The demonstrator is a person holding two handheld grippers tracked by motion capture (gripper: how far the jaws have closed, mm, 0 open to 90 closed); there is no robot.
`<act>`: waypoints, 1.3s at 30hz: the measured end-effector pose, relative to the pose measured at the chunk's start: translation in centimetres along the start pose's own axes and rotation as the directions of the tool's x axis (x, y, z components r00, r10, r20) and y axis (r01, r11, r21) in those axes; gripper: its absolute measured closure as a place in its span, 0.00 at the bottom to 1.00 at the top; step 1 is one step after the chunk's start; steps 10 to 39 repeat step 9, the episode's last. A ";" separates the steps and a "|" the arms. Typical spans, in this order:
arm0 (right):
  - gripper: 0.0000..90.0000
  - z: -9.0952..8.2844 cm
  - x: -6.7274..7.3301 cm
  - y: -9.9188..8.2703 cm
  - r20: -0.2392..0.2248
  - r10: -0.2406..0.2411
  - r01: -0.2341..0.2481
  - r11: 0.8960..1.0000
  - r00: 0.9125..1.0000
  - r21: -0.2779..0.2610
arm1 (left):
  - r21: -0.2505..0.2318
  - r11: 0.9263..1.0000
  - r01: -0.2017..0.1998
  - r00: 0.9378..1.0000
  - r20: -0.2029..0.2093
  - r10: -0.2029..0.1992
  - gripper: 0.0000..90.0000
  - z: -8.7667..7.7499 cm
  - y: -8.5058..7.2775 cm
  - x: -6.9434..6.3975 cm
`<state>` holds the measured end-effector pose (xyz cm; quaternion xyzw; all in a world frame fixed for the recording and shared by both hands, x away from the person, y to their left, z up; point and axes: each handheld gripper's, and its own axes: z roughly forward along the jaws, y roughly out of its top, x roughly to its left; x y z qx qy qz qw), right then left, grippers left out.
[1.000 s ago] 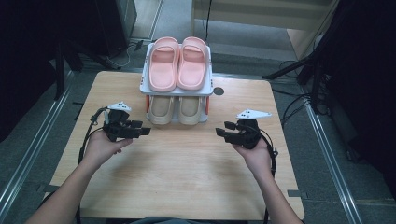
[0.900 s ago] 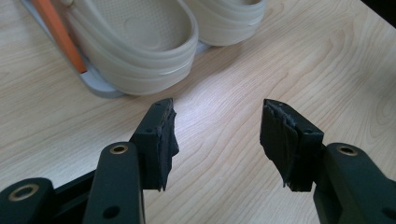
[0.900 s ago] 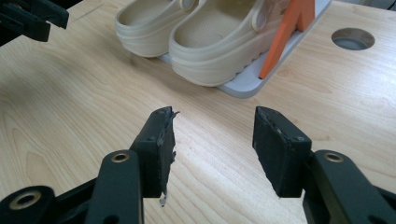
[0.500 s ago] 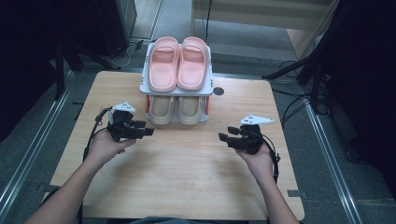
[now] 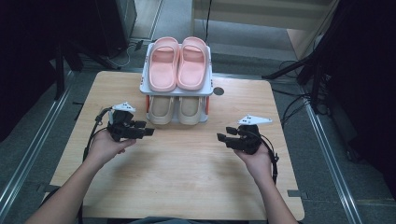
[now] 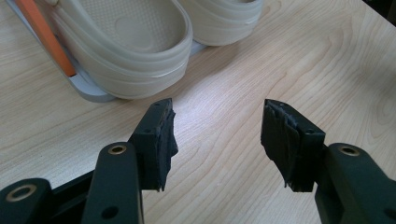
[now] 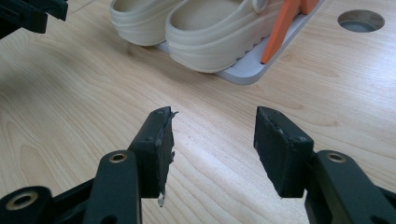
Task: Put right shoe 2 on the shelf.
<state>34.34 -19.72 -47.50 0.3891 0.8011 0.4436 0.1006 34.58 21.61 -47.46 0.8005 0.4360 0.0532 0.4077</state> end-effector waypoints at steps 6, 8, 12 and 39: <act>0.53 0.1 0.0 0.0 -0.001 -0.005 0.005 1.000 1.000 0.000 | 0.002 1.000 -0.002 1.000 -0.002 0.002 0.49 0.0 0.0 0.0; 0.53 0.1 0.0 0.1 0.001 -0.007 0.007 1.000 1.000 0.000 | 0.001 1.000 -0.003 1.000 -0.003 0.003 0.49 0.0 0.0 0.0; 0.53 0.1 0.0 0.0 0.000 -0.004 0.004 1.000 1.000 0.001 | 0.000 1.000 -0.002 1.000 -0.002 0.002 0.49 0.0 0.0 0.0; 0.53 0.1 0.0 0.0 0.000 -0.004 0.004 1.000 1.000 0.001 | 0.000 1.000 -0.002 1.000 -0.002 0.002 0.49 0.0 0.0 0.0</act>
